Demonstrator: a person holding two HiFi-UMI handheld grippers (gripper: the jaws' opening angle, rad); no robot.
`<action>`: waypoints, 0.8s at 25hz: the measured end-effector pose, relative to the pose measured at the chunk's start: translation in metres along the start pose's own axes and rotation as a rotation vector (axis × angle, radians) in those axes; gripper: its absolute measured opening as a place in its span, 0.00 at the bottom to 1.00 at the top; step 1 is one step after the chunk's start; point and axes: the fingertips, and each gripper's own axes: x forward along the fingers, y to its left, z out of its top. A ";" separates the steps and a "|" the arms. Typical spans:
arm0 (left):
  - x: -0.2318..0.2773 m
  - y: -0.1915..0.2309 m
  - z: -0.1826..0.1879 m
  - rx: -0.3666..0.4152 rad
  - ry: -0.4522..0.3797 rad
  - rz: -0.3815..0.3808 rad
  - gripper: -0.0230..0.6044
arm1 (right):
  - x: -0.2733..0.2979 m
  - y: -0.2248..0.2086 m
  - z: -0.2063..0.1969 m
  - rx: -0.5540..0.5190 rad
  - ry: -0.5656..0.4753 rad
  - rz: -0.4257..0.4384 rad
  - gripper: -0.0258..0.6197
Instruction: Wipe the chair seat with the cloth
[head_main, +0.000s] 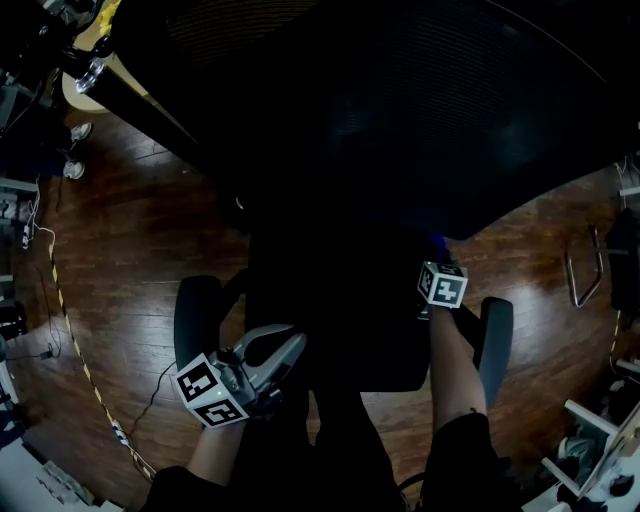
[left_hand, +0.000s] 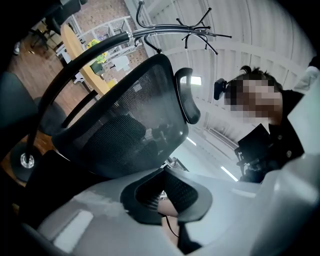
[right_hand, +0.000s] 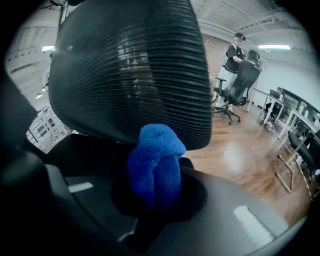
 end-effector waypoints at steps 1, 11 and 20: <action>-0.005 0.000 0.002 0.000 -0.009 0.003 0.02 | 0.000 0.014 0.002 -0.010 -0.007 0.023 0.09; -0.049 0.001 0.025 -0.017 -0.128 0.067 0.02 | 0.026 0.279 0.019 -0.175 -0.003 0.437 0.09; -0.093 0.001 0.032 -0.019 -0.211 0.108 0.02 | 0.031 0.418 -0.004 -0.186 0.008 0.625 0.09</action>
